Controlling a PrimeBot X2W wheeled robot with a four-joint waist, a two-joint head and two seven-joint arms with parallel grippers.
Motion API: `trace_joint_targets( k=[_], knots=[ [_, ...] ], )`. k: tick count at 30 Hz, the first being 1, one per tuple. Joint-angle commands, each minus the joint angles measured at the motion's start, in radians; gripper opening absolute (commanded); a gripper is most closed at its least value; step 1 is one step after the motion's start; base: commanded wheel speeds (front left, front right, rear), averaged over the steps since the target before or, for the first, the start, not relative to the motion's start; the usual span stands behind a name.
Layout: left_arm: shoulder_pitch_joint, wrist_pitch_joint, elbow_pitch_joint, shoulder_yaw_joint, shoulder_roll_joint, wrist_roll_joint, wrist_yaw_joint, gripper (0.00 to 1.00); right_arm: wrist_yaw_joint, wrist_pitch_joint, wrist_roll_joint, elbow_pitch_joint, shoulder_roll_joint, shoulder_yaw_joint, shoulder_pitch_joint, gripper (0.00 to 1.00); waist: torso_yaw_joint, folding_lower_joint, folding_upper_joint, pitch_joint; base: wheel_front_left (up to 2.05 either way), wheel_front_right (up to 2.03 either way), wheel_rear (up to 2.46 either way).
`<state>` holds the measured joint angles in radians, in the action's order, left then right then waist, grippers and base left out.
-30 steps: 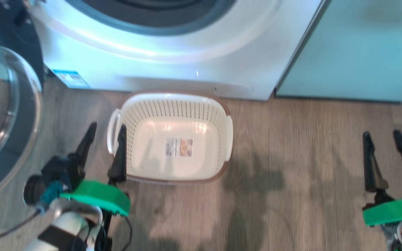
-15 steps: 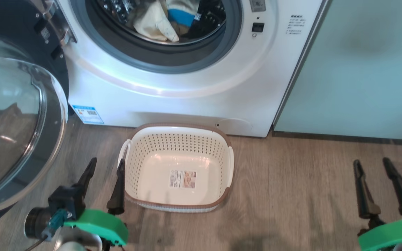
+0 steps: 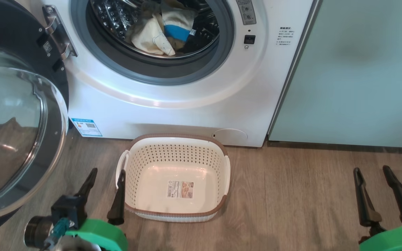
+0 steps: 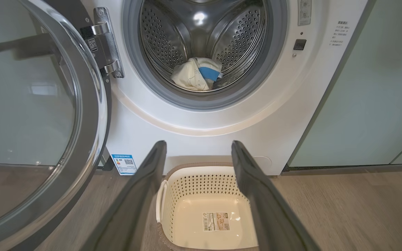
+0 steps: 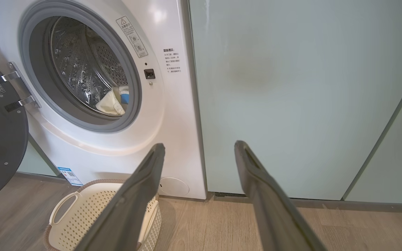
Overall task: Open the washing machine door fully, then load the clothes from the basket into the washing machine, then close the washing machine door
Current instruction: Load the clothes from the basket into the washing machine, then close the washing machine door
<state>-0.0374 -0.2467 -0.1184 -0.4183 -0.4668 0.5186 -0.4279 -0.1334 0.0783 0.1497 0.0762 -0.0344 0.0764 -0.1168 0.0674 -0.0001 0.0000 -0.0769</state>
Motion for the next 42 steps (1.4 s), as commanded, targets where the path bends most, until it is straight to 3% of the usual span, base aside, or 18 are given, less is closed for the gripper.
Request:
trace_joint_targets(
  k=[1,21,33,42],
  knots=[
    [0.035,-0.003,-0.033,0.044,-0.032,-0.011,-0.103,1.0,0.003,-0.002,0.001,0.038,-0.016,-0.013,0.017,1.0,0.0,0.0001,0.0,0.001,0.0,0.0,0.0],
    [0.046,0.019,-0.025,0.021,-0.041,-0.029,-0.117,1.0,0.003,0.0,0.007,0.03,-0.016,-0.009,0.02,1.0,-0.005,0.0001,0.0,0.001,-0.07,0.1,-0.03],
    [0.052,0.029,-0.029,0.013,-0.041,-0.039,-0.135,1.0,0.003,0.002,0.009,0.028,-0.016,-0.007,0.024,1.0,-0.006,0.0001,0.0,-0.001,-1.4,1.5,-0.1],
    [0.052,0.032,-0.036,0.006,-0.045,-0.033,-0.125,1.0,0.003,0.002,0.009,0.028,-0.016,-0.005,0.024,1.0,-0.01,0.0001,0.0,-0.003,-1.25,1.25,0.0]
  ],
)
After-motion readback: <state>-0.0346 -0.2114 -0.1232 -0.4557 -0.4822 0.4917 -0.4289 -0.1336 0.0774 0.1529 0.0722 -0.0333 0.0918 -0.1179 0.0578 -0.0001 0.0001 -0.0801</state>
